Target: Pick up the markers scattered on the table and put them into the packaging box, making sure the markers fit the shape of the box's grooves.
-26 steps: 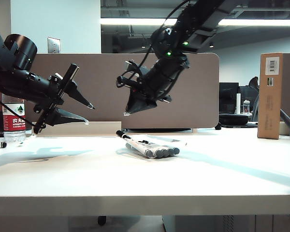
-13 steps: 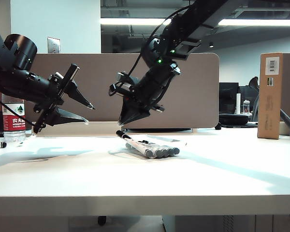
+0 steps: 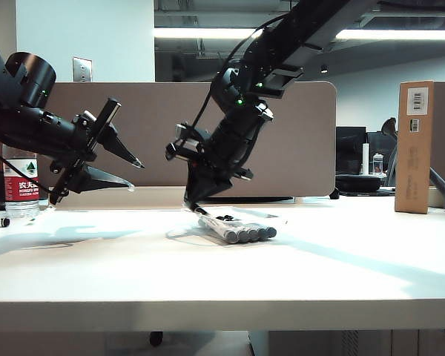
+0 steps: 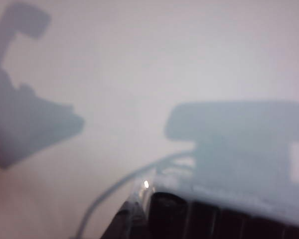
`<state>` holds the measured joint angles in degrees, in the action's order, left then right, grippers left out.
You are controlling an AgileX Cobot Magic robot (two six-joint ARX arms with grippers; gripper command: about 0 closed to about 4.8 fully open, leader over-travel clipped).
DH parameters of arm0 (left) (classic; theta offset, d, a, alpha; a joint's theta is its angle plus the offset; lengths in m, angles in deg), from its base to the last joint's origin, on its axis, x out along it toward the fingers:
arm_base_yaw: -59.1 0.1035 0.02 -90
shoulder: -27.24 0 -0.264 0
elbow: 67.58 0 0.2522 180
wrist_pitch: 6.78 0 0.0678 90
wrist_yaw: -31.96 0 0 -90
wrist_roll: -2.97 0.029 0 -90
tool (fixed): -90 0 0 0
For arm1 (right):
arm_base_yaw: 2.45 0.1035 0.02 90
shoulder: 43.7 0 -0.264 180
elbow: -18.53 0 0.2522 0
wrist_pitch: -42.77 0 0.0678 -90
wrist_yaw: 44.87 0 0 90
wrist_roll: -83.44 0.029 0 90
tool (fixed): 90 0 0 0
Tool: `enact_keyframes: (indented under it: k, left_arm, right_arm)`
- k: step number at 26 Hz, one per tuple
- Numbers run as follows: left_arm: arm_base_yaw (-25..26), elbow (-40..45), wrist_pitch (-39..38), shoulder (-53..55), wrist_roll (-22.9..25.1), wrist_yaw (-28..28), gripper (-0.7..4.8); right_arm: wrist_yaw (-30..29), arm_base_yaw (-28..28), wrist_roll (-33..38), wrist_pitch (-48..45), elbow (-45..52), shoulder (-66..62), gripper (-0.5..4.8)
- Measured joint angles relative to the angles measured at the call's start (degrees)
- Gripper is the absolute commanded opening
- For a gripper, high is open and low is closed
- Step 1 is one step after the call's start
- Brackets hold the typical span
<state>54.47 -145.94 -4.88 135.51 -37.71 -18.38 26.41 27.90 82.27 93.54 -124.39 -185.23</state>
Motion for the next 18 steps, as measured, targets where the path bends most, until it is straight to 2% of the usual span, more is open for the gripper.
enact_keyframes:
  k: [8, 12, 16, 18]
  left_arm:
    - [1.18, 0.00, 0.22, 0.00, -0.02, 0.00, 1.87]
    - [1.25, 0.00, 0.22, 0.00, -0.02, 0.04, 1.68]
    - [1.29, 0.00, 0.22, 0.00, -0.02, 2.47, 0.44]
    - [1.29, 0.00, 0.22, 0.00, -0.04, 4.81, 0.00]
  right_arm:
    - [-0.13, 0.00, -0.20, 1.88, 0.04, 1.46, -0.06]
    - [0.11, 0.00, -0.22, 1.53, 0.02, 3.52, -0.06]
    - [3.23, -0.07, -0.33, 5.79, 0.02, 6.38, -0.06]
    - [3.67, -0.46, -0.39, 9.49, 0.02, 8.20, -0.06]
